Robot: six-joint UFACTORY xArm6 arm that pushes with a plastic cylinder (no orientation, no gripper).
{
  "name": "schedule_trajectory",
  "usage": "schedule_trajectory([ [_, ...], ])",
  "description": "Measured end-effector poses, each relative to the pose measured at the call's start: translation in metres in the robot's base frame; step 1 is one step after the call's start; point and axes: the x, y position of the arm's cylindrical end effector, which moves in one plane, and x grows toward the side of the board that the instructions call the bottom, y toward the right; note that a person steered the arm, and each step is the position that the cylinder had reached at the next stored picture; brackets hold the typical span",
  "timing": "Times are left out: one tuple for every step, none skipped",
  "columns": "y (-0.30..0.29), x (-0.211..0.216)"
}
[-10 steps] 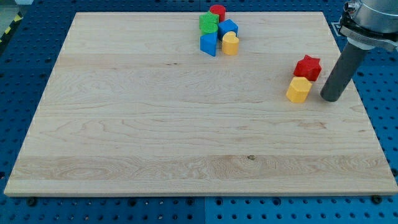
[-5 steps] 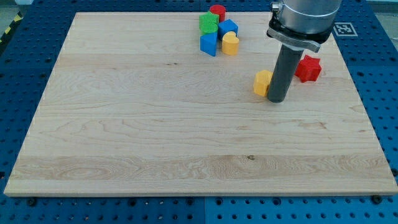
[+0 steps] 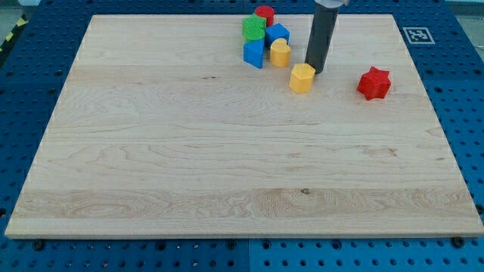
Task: Move the yellow hexagon in between the blue triangle and yellow heart
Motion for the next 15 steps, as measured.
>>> schedule_trajectory([
  [0.016, 0.019],
  [0.018, 0.061],
  [0.017, 0.061],
  [-0.001, 0.06],
  [-0.009, 0.059],
  [-0.009, 0.045],
  [-0.012, 0.029],
  [-0.024, 0.024],
  [-0.043, 0.024],
  [-0.058, 0.018],
  [-0.063, 0.014],
  [-0.065, 0.014],
  [-0.072, 0.011],
  [-0.077, -0.002],
  [-0.079, -0.017],
])
